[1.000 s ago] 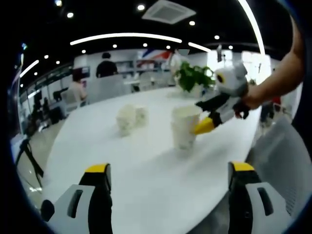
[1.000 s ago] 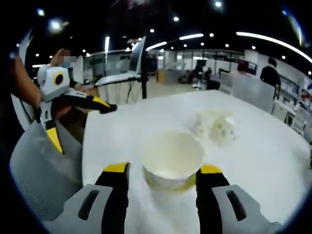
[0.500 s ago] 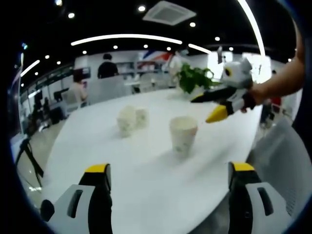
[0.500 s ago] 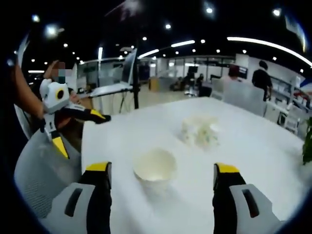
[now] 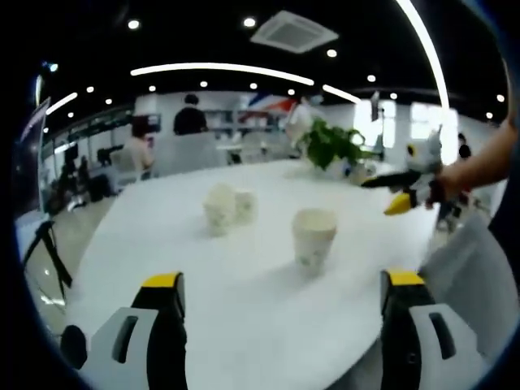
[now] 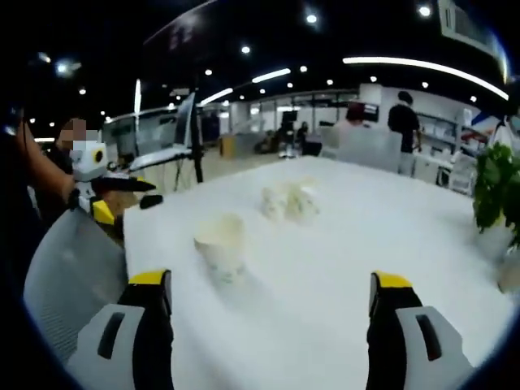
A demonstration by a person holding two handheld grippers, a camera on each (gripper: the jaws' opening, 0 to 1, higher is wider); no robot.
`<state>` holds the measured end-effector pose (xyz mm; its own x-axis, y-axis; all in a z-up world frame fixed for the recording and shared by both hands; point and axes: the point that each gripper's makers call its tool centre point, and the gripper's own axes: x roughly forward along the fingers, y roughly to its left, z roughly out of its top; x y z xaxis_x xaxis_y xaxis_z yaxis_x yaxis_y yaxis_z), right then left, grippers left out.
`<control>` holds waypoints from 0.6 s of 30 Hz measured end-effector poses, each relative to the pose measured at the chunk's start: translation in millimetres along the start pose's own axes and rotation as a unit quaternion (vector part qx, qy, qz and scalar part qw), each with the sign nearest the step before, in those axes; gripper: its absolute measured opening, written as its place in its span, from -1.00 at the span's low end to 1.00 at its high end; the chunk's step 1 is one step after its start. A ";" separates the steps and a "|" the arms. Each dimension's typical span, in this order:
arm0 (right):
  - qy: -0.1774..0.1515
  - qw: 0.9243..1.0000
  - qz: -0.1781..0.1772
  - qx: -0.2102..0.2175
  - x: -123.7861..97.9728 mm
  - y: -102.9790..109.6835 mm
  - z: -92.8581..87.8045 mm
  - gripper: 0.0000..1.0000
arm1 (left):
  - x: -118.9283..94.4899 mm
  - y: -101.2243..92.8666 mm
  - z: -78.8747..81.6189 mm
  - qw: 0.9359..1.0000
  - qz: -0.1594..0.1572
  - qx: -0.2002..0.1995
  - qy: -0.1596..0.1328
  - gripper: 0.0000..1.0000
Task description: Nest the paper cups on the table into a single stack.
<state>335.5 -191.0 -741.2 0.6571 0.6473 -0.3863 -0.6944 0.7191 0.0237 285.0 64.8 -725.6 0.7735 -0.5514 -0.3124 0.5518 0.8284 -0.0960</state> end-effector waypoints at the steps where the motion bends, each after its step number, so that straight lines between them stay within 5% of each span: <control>1: 0.000 1.000 -0.002 -0.001 -2.1 -2.1 -1.6 1.00 | -0.3 1.4 0.5 1.000 0.000 -0.004 -0.001 0.99; 11: -0.018 0.999 -0.030 0.018 -19.8 -17.5 -6.1 1.00 | -0.7 1.1 7.6 0.999 -0.008 0.027 -0.015 0.99; 18: -0.022 0.999 -0.037 0.018 -17.4 -21.0 -1.6 1.00 | 1.5 12.5 -2.6 1.000 0.001 0.015 0.013 0.99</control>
<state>338.2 -217.8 -736.4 0.7191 0.6015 -0.3479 -0.6325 0.7739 0.0305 292.3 74.6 -729.8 0.7658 -0.5473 -0.3378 0.5605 0.8254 -0.0666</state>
